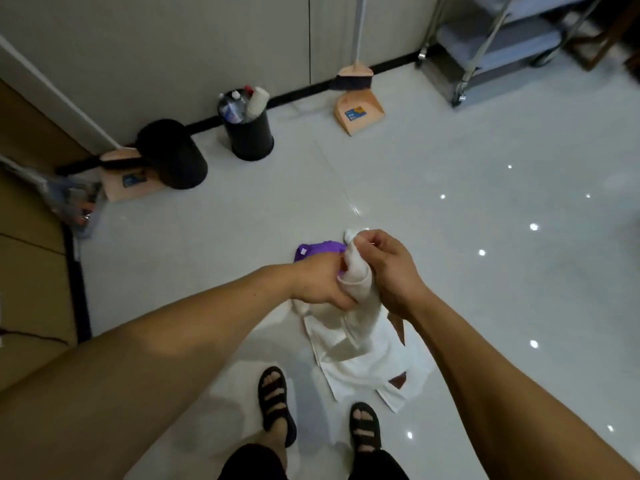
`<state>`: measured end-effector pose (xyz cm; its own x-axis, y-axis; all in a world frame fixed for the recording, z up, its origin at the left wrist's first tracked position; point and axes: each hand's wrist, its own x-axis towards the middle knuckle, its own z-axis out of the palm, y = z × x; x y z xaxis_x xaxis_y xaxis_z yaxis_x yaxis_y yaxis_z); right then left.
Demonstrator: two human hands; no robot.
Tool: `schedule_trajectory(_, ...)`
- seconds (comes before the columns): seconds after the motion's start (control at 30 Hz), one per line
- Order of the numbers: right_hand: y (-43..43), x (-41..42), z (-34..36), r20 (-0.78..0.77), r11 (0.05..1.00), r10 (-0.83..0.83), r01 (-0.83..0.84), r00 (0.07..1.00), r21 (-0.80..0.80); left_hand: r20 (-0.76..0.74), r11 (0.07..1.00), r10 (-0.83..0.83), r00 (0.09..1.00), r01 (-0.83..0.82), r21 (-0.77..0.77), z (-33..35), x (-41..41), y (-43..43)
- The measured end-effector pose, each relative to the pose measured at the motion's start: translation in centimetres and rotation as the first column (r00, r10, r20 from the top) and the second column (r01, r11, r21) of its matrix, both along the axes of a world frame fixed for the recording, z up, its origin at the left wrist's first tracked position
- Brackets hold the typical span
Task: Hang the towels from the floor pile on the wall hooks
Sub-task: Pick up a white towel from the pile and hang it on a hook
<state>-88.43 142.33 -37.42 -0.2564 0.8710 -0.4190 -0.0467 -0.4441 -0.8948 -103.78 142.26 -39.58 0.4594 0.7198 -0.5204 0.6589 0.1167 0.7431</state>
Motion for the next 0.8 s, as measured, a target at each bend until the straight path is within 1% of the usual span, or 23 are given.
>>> schedule_trajectory(0.07,1.3,-0.6,4.1,-0.039,0.987,0.162,-0.162,0.986,0.021,0.022,0.985,0.162,0.987,-0.161,-0.062,3.4,-1.2,-0.7)
schedule_trajectory(0.13,2.1,-1.0,7.4,-0.037,0.954,0.294,-0.291,0.955,0.070,0.049,0.949,0.309,0.950,-0.304,-0.088,6.2,-2.2,-1.8)
schedule_trajectory(0.17,2.4,-1.2,8.7,0.008,0.929,0.355,-0.354,0.935,0.109,0.075,0.928,0.369,0.926,-0.362,-0.091,7.3,-2.5,-2.4)
schedule_trajectory(0.2,2.4,-1.3,9.9,0.094,0.890,0.419,-0.429,0.903,0.154,0.096,0.904,0.426,0.900,-0.418,-0.089,8.6,-2.8,-3.2)
schedule_trajectory(0.23,2.3,-1.5,11.2,0.215,0.839,0.473,-0.511,0.855,0.188,0.110,0.881,0.473,0.874,-0.465,-0.089,9.9,-3.0,-4.0)
schedule_trajectory(0.27,2.3,-1.5,12.1,0.339,0.782,0.513,-0.592,0.789,0.194,0.120,0.862,0.506,0.854,-0.498,-0.091,11.0,-3.3,-4.7)
schedule_trajectory(0.3,2.2,-1.6,13.2,0.455,0.714,0.550,-0.677,0.700,0.178,0.121,0.845,0.535,0.836,-0.527,-0.092,12.2,-3.7,-5.7)
schedule_trajectory(0.33,2.1,-1.9,14.3,0.562,0.636,0.578,-0.758,0.592,0.145,0.105,0.834,0.552,0.827,-0.543,-0.098,13.4,-4.2,-6.7)
schedule_trajectory(0.37,1.9,-2.2,15.2,0.670,0.542,0.582,-0.834,0.460,0.102,0.063,0.834,0.550,0.833,-0.543,-0.098,14.5,-4.8,-7.8)
schedule_trajectory(0.4,1.6,-2.7,16.0,0.778,0.432,0.545,-0.900,0.313,0.060,-0.025,0.850,0.524,0.852,-0.524,-0.060,15.6,-5.4,-9.1)
schedule_trajectory(0.43,1.3,-3.4,16.6,0.869,0.316,0.464,-0.949,0.171,0.018,-0.155,0.874,0.481,0.863,-0.485,0.011,16.6,-6.0,-10.3)
schedule_trajectory(0.47,0.8,-4.2,17.4,0.931,0.224,0.358,-0.975,0.076,-0.007,-0.288,0.895,0.444,0.848,-0.437,0.092,17.5,-6.5,-11.6)
schedule_trajectory(0.5,0.3,-5.1,18.1,0.968,0.163,0.246,-0.987,0.041,0.001,-0.393,0.901,0.434,0.811,-0.401,0.167,18.5,-7.0,-12.9)
schedule_trajectory(0.53,-0.2,-6.0,19.0,0.987,0.129,0.152,-0.991,0.046,0.026,-0.453,0.889,0.457,0.766,-0.404,0.214,19.4,-7.5,-14.2)
schedule_trajectory(0.57,-0.8,-7.0,20.0,0.995,0.114,0.071,-0.991,0.074,0.066,-0.481,0.868,0.496,0.723,-0.433,0.245,20.3,-8.1,-15.5)
schedule_trajectory(0.6,-1.3,-8.0,21.0,0.992,0.106,-0.001,-0.987,0.122,0.122,-0.496,0.848,0.529,0.689,-0.461,0.263,21.3,-8.8,-17.1)
schedule_trajectory(0.67,-2.7,-9.9,22.9,0.971,0.084,-0.112,-0.972,0.210,0.220,-0.498,0.819,0.567,0.656,-0.512,0.259,22.9,-10.1,-20.4)
schedule_trajectory(0.73,-4.5,-11.8,25.0,0.930,0.034,-0.219,-0.951,0.294,0.308,-0.443,0.756,0.644,0.624,-0.609,0.240,24.2,-11.5,-24.4)
schedule_trajectory(0.77,-5.4,-12.7,26.0,0.905,0.017,-0.250,-0.933,0.345,0.360,-0.368,0.698,0.707,0.604,-0.679,0.227,24.8,-11.9,-26.5)
schedule_trajectory(0.8,-6.4,-13.5,27.0,0.882,0.023,-0.250,-0.908,0.401,0.419,-0.264,0.630,0.772,0.578,-0.750,0.202,25.3,-12.3,-28.6)
